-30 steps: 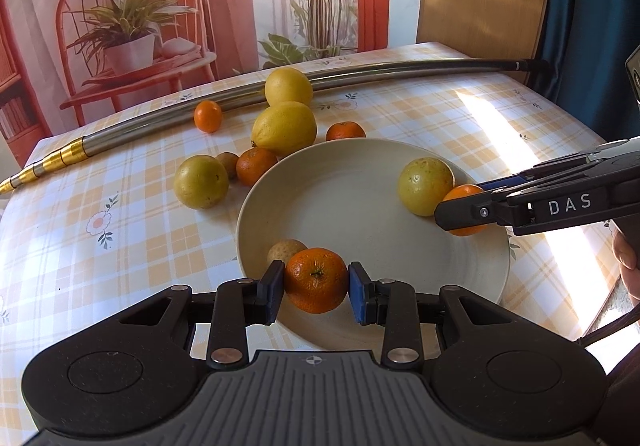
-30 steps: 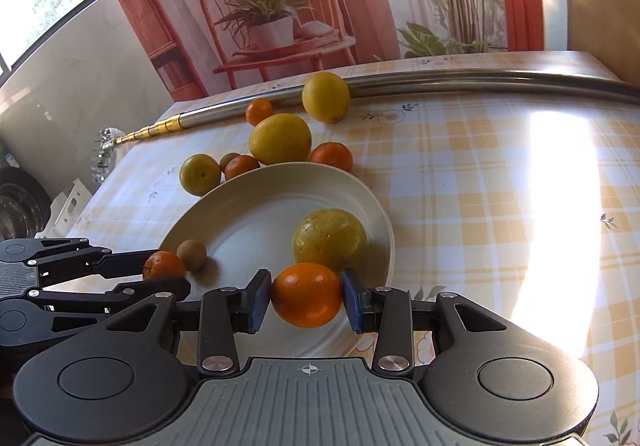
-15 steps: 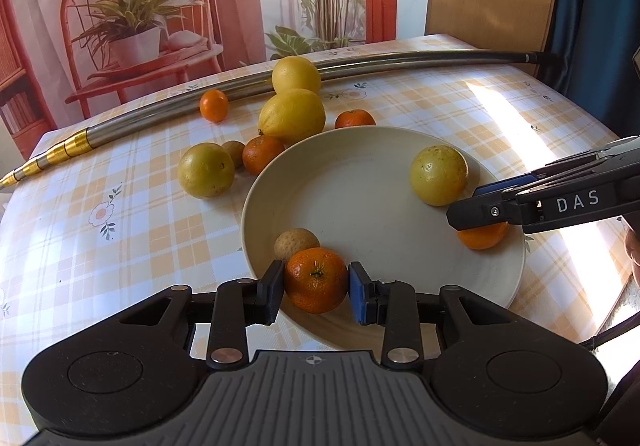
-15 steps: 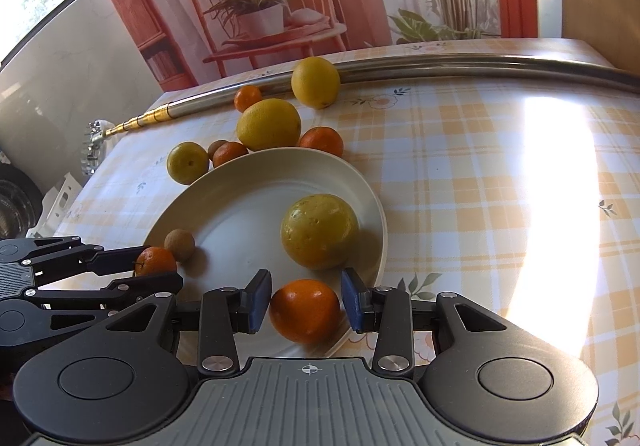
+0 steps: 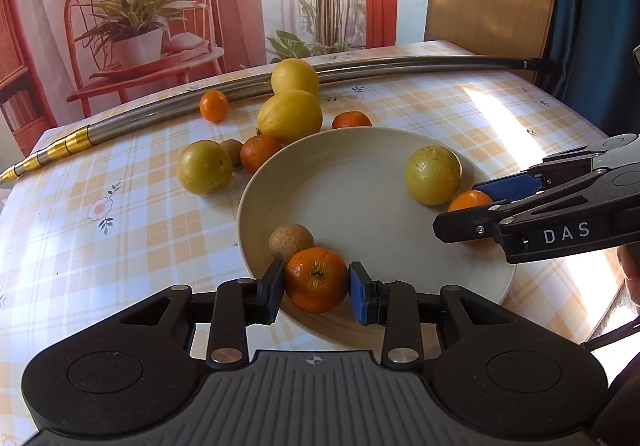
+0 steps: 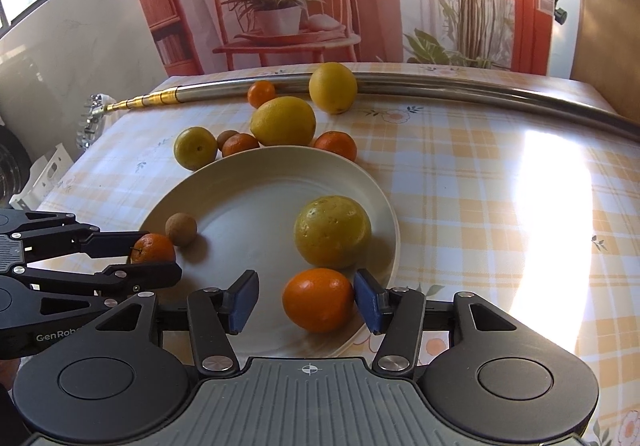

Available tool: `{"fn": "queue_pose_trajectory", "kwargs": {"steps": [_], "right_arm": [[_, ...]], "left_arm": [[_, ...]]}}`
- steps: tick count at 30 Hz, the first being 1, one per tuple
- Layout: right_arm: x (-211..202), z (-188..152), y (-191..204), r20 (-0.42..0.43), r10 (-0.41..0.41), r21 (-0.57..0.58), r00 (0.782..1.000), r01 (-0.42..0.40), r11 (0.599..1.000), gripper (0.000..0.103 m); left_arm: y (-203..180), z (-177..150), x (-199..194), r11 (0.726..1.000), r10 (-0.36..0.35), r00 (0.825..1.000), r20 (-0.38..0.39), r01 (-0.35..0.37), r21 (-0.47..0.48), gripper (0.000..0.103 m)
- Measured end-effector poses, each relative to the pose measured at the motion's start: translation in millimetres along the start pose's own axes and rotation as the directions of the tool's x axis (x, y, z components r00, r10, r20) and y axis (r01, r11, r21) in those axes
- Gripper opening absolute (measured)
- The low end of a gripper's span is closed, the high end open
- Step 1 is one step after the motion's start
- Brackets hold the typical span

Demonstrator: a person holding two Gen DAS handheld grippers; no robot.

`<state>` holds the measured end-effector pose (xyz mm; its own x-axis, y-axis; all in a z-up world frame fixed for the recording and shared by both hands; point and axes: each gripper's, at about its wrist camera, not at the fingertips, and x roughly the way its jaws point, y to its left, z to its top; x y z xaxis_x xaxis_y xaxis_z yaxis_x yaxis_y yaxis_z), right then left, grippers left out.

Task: Organize fruits
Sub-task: 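Lower both held oranges toward the white bowl, then open both tools to release the oranges into the white bowl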

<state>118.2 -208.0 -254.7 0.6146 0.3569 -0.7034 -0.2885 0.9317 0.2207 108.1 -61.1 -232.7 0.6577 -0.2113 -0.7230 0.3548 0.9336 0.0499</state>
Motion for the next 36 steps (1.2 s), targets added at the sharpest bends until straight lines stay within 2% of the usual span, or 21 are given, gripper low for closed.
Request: {"fn": "queue_pose_trajectory", "kwargs": {"steps": [5, 13, 31, 33, 36], "right_arm": [[-4, 0, 1, 0.028, -0.028, -0.011, 0.999, 0.028, 1.0, 0.05], [-9, 1, 2, 0.073, -0.06, -0.023, 0.996, 0.062, 0.998, 0.06], [-10, 0, -2, 0.083, -0.081, 0.007, 0.993, 0.081, 0.997, 0.061], [-10, 0, -2, 0.083, -0.082, 0.009, 0.993, 0.081, 0.997, 0.061], [-10, 0, -2, 0.084, -0.082, 0.01, 0.993, 0.081, 0.997, 0.061]], "left_arm": [[1, 0, -1, 1.0, 0.006, 1.0, 0.013, -0.006, -0.012, 0.037], [2, 0, -5, 0.999, 0.018, 0.999, 0.039, -0.016, -0.033, 0.037], [2, 0, -7, 0.999, 0.023, 0.999, 0.047, -0.021, -0.038, 0.038], [2, 0, -8, 0.999, 0.033, 0.998, 0.048, -0.031, -0.038, 0.045], [4, 0, -8, 0.998, 0.043, 0.998, 0.046, -0.041, -0.051, 0.045]]}}
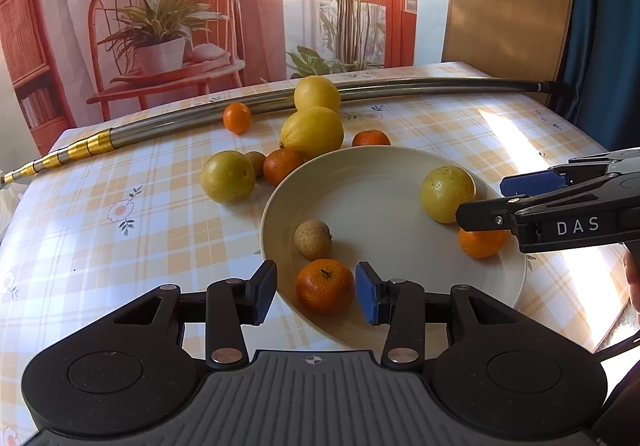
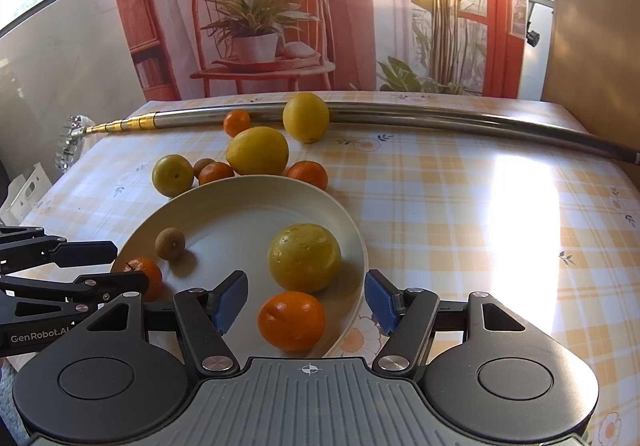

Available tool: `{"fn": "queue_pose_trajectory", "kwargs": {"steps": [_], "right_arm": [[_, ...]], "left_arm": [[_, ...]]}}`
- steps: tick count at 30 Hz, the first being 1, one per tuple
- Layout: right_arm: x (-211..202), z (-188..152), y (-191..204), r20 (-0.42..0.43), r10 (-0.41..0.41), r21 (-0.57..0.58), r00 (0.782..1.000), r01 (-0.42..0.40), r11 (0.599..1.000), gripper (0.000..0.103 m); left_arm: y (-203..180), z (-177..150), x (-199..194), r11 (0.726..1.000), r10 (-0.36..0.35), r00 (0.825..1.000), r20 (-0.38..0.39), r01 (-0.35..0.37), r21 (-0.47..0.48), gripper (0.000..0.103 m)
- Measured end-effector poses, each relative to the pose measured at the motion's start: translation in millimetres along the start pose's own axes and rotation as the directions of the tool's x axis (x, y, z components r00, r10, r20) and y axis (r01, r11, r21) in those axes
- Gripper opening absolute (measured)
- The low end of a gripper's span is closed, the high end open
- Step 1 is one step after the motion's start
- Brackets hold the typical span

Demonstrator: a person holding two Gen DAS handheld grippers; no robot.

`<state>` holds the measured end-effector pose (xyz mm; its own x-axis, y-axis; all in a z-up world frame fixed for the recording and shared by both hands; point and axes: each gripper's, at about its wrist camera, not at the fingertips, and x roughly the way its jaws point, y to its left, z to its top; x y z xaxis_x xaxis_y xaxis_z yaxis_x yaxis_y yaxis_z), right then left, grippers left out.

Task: Organize fruits
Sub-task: 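Open both tools to release the oranges into the white bowl, then move both tools away from the bowl toward the loose fruit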

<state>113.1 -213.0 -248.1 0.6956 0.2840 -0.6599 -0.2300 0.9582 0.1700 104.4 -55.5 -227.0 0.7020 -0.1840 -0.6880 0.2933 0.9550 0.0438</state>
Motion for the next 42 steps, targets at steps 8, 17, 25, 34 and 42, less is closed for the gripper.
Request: {"fn": "queue_pose_trajectory", "kwargs": {"steps": [8, 17, 25, 34, 42], "right_arm": [[-2, 0, -1, 0.012, -0.005, 0.003, 1.0, 0.005, 1.0, 0.064], [-6, 15, -13, 0.053, -0.026, 0.022, 0.998, 0.025, 0.999, 0.064], [-6, 47, -28, 0.122, -0.05, 0.04, 0.991, 0.045, 0.998, 0.064], [1, 72, -38, 0.172, -0.079, 0.054, 0.982, 0.071, 0.996, 0.064], [12, 65, -44, 0.12, -0.085, 0.098, 0.989, 0.073, 0.992, 0.064]], "left_arm": [[2, 2, -2, 1.0, 0.007, 1.0, 0.013, -0.007, -0.013, 0.046], [29, 22, -13, 0.999, 0.013, 0.999, 0.045, -0.011, -0.048, 0.046], [64, 57, -22, 0.996, 0.065, 0.994, 0.087, -0.06, -0.06, 0.046], [82, 79, -4, 0.996, 0.07, 0.994, 0.082, -0.065, -0.065, 0.046], [77, 72, 28, 1.0, 0.01, 1.0, 0.011, -0.01, -0.003, 0.048]]}}
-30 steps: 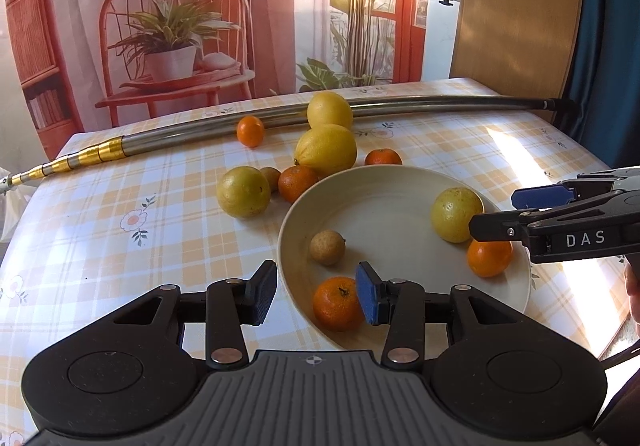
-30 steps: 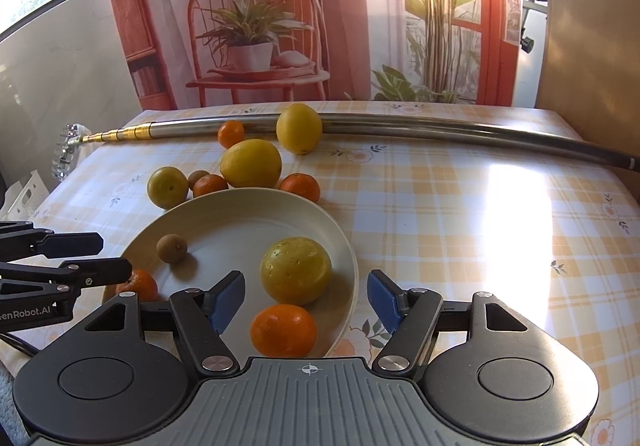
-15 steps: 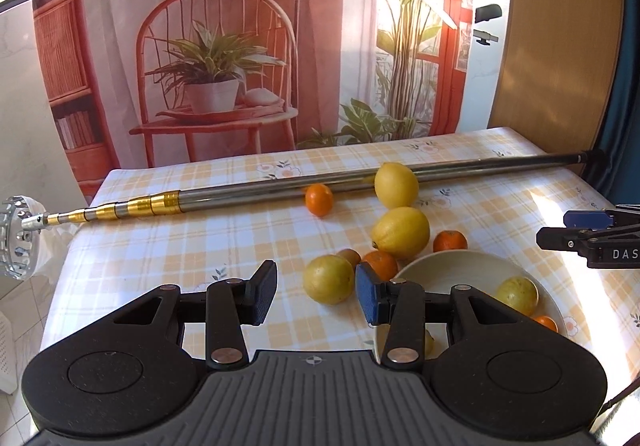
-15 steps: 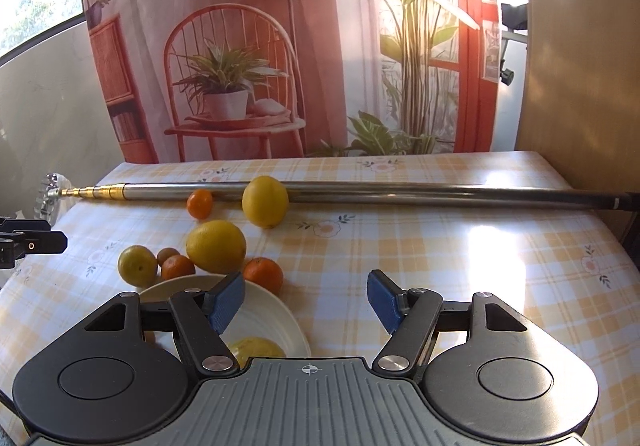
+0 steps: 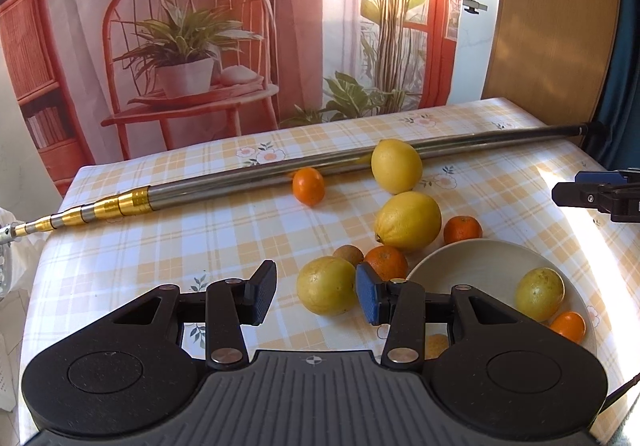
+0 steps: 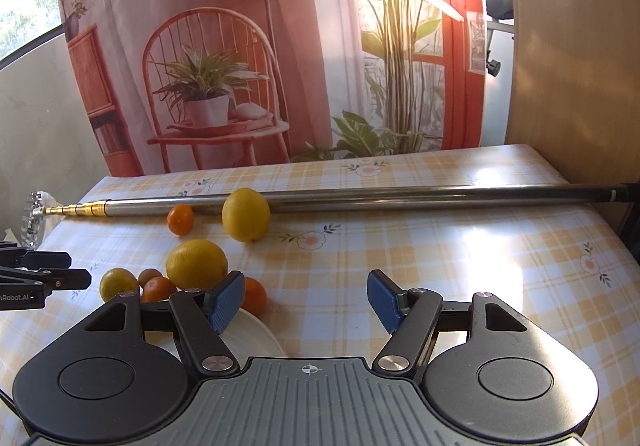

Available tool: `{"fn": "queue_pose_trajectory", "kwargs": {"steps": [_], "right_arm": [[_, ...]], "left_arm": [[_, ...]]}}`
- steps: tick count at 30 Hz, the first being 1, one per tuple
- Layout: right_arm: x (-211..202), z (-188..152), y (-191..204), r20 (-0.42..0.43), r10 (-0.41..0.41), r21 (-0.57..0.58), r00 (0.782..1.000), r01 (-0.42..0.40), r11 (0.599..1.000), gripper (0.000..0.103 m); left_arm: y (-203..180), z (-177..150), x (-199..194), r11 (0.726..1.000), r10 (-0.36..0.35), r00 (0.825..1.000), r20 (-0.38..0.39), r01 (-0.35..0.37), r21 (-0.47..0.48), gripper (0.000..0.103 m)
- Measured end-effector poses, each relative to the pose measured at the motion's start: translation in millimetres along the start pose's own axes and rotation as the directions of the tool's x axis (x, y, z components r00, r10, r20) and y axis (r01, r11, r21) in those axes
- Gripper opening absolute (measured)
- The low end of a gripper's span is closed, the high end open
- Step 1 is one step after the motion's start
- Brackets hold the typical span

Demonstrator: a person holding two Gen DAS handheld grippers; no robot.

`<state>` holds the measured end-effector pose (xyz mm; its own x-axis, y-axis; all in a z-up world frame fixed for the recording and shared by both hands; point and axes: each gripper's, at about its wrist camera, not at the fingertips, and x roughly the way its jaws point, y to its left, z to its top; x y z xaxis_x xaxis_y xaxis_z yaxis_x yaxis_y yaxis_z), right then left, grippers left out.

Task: Organize fruits
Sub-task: 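Move both tools away from the bowl toward the loose fruit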

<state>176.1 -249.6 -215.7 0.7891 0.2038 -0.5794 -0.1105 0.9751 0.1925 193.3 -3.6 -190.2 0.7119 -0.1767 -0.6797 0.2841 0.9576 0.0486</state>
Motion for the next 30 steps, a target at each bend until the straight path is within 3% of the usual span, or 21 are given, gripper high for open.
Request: {"fn": "queue_pose_trajectory", "kwargs": {"steps": [3, 8, 17, 30], "right_arm": [[1, -3, -2, -0.018, -0.017, 0.015, 1.0, 0.017, 1.0, 0.064], [6, -3, -5, -0.04, -0.025, 0.052, 0.999, 0.027, 0.998, 0.064], [10, 4, 3, -0.048, -0.032, 0.021, 0.998, 0.033, 0.999, 0.064], [15, 7, 10, -0.067, -0.034, -0.006, 0.997, 0.034, 0.999, 0.064]], "left_arm": [[0, -1, 13, 1.0, -0.009, 1.0, -0.017, 0.009, 0.014, 0.056], [6, 1, 31, 0.999, -0.047, 0.998, -0.04, 0.046, -0.026, 0.056], [21, -1, 51, 0.992, -0.091, 0.994, -0.061, 0.085, -0.094, 0.056], [23, -7, 64, 0.988, -0.14, 0.989, -0.049, 0.136, -0.078, 0.057]]}}
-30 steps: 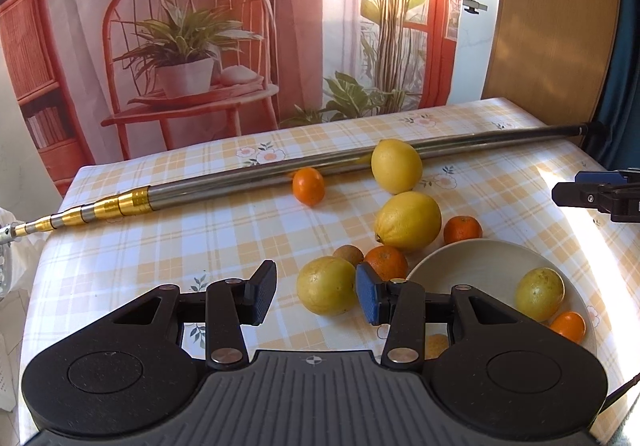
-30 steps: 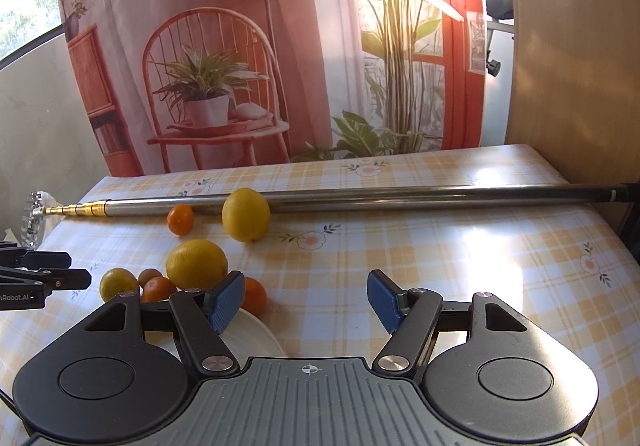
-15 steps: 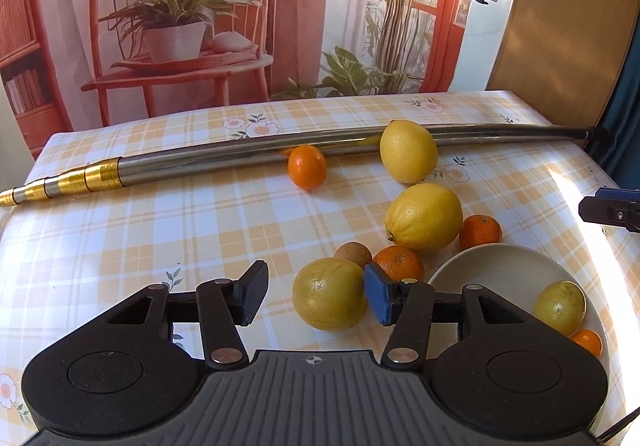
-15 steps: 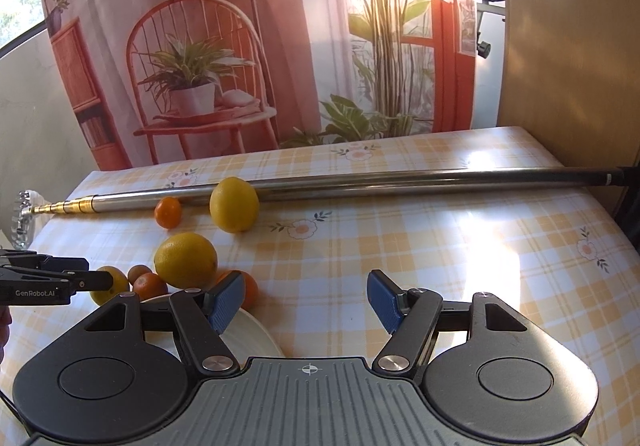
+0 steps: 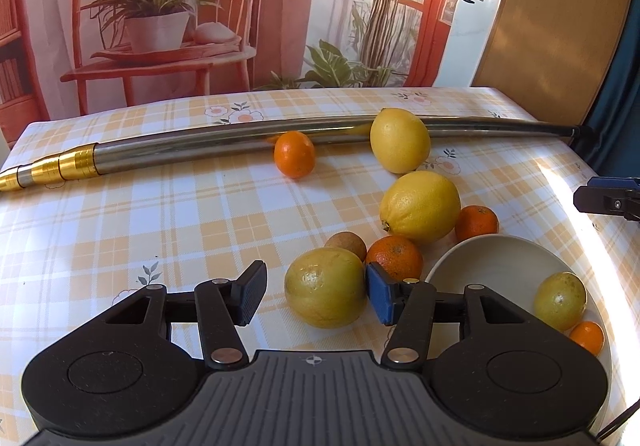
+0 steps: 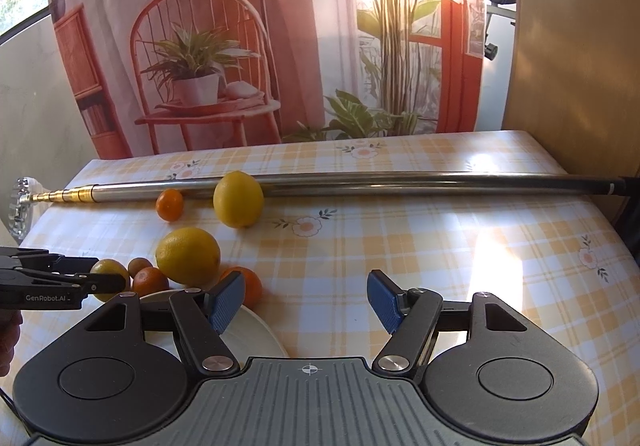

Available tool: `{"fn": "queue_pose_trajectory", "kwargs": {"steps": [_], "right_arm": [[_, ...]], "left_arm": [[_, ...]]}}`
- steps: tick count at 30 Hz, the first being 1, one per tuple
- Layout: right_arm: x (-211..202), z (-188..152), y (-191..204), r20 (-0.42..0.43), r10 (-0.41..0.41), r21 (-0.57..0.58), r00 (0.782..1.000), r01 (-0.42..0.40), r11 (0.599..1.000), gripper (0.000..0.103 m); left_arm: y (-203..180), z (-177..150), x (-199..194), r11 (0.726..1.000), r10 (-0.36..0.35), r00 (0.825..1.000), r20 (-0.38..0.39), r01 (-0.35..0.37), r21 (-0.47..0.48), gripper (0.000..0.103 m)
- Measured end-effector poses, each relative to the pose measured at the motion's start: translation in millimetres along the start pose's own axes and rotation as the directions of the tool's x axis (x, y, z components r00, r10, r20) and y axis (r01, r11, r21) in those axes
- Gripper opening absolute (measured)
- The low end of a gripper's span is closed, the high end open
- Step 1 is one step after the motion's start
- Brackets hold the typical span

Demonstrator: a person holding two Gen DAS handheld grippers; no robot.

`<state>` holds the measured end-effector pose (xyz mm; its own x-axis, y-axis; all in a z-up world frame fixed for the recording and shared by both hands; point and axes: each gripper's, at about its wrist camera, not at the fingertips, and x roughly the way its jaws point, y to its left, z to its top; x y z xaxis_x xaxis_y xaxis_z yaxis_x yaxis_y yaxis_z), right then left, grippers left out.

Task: Organize fruits
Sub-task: 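Move both tools away from the bowl toward the loose fruit, then close the left tool around the large pale-yellow grapefruit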

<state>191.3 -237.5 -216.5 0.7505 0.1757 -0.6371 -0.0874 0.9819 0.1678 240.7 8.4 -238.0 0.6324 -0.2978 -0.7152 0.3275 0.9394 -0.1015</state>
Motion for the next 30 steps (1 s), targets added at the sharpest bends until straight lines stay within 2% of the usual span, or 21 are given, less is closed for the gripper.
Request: {"fn": "queue_pose_trajectory", "kwargs": {"steps": [7, 14, 26, 28, 30], "right_arm": [[1.2, -2.8, 2.6, -0.01, 0.003, 0.004, 1.0, -0.003, 1.0, 0.064], [-0.5, -5.1, 2.2, -0.015, 0.0, 0.011, 1.0, 0.001, 1.0, 0.064], [-1.9, -9.4, 5.5, -0.022, 0.006, 0.013, 1.0, -0.005, 1.0, 0.064], [-2.1, -9.8, 5.3, -0.023, 0.005, 0.014, 1.0, -0.005, 1.0, 0.064], [-2.2, -9.9, 5.4, -0.023, 0.006, 0.012, 1.0, -0.005, 1.0, 0.064]], "left_arm": [[-3.3, -5.2, 1.1, 0.999, -0.013, 1.0, -0.003, 0.013, 0.033, 0.057], [-8.2, -9.7, 1.4, 0.997, 0.014, 1.0, -0.008, -0.013, 0.081, 0.056], [-0.6, -3.5, 1.2, 1.0, -0.002, 1.0, 0.014, 0.002, 0.002, 0.056], [-1.3, -3.2, 0.8, 1.0, -0.012, 1.0, 0.014, 0.012, -0.001, 0.049], [-3.3, -3.9, -0.1, 1.0, -0.005, 1.0, 0.012, 0.005, 0.005, 0.049]]}}
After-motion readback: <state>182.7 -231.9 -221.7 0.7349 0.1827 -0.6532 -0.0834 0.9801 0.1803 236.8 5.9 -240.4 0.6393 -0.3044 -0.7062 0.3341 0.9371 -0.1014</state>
